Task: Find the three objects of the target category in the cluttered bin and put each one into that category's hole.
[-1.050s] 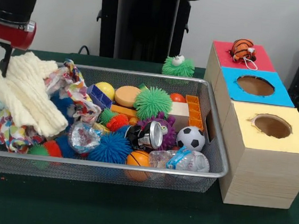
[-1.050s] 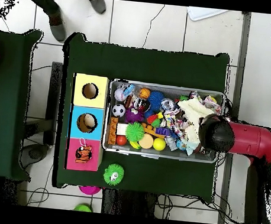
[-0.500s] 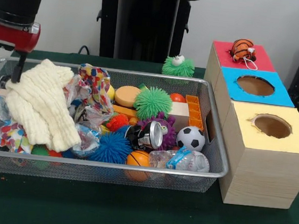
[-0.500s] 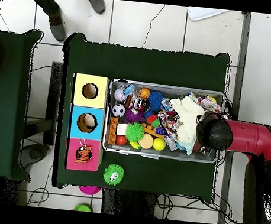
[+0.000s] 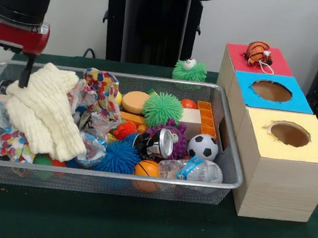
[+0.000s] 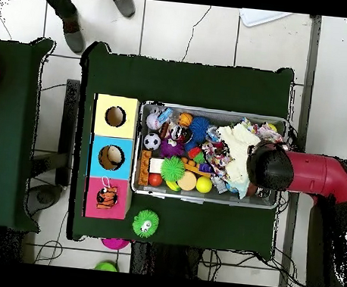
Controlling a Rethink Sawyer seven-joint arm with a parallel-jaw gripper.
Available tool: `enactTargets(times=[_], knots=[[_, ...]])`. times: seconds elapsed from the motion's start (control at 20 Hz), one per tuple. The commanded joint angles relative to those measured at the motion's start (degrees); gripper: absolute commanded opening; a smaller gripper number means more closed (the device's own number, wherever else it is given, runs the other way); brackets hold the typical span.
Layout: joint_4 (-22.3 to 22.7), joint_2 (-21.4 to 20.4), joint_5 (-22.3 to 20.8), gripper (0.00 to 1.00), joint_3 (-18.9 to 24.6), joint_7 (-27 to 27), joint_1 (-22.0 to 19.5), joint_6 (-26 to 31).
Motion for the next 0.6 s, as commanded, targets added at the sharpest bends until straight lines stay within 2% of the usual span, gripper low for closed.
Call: enactTargets(times=[0.05,0.3,0.6], knots=[[6.32,0.09,3.92,1.00,0.47,3.22,4.00,6.27],[7.82,-0.68,5.71,1.00,-2.74,8.97,8.46,5.54],[7.02,-0.05,8.03,1.00,-6.62,14.27,14.68,5.36]])
